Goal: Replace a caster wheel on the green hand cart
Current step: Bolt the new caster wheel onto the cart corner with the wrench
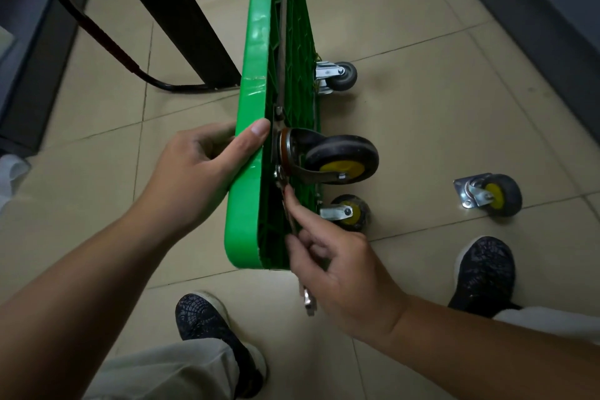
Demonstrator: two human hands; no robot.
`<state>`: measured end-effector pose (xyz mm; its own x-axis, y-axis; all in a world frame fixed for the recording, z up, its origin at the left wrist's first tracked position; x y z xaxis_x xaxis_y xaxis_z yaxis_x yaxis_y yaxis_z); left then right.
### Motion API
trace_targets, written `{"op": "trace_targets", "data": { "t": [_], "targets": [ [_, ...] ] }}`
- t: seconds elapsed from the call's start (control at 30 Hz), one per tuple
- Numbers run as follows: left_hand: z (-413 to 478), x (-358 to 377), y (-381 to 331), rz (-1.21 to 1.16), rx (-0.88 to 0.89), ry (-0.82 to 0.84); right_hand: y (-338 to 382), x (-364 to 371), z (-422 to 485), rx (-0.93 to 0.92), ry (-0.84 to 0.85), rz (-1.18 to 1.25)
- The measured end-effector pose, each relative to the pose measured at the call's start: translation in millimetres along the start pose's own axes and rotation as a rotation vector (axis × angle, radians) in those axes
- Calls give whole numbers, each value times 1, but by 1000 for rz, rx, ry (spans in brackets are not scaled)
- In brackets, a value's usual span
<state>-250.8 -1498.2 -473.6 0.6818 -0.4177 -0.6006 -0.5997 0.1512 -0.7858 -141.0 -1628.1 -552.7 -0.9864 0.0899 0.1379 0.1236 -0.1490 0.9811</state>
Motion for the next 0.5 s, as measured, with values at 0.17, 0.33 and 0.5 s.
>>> {"op": "trace_targets", "data": {
  "t": [0.17, 0.33, 0.5],
  "targets": [
    [-1, 0, -4, -17, 20, 1, 32, 16, 4, 286, -129, 232],
    [1, 0, -5, 13, 40, -32, 56, 11, 32, 504, -234, 381],
    [-1, -3, -13, 163, 156, -28, 86, 15, 55, 576, -2, 477]
  ]
}}
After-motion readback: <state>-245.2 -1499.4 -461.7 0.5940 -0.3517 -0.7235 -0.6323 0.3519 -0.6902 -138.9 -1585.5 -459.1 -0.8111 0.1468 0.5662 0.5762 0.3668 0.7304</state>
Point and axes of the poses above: each hand's wrist, its own z-axis towards the middle knuckle, its own x-axis out of the palm, y = z × x, the point moved 6 cm from there along z, towards the middle knuckle, and after that the axes turned 11 degrees about z, right-handed, at the moved point
